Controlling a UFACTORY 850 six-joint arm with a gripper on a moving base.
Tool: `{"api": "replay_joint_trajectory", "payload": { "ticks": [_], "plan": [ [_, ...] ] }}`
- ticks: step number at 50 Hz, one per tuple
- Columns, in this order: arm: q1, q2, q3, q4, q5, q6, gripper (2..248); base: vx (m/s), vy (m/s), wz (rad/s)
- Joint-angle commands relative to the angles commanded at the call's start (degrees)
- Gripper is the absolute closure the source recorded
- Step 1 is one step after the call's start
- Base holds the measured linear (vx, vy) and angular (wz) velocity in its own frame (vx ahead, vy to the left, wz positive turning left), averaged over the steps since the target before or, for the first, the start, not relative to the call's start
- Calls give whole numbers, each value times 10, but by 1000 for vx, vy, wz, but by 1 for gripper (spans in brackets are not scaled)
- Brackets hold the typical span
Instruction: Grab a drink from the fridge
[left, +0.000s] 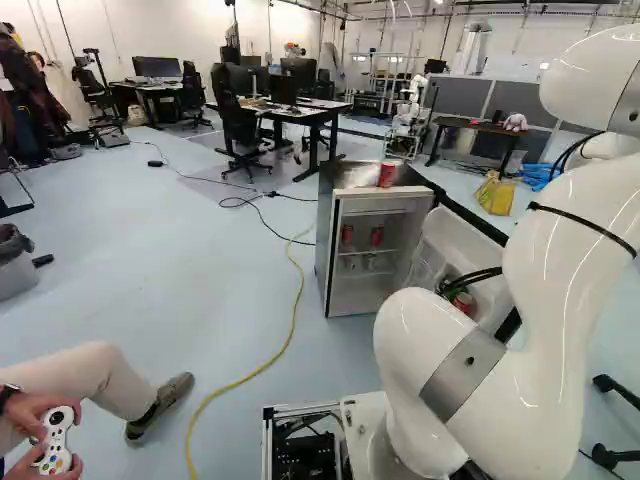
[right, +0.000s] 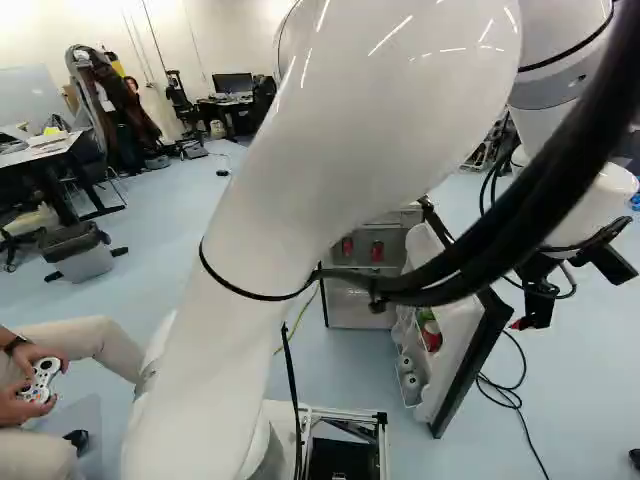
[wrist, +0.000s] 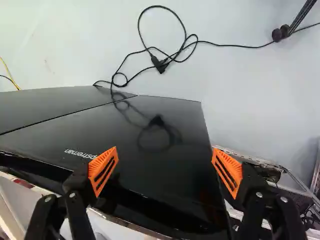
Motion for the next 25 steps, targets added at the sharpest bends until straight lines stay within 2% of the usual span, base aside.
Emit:
{"api": "replay_joint_trajectory", "payload": {
  "ticks": [25],
  "plan": [
    [2,7,10,0,-19,0,3,0,0,0]
  ]
}}
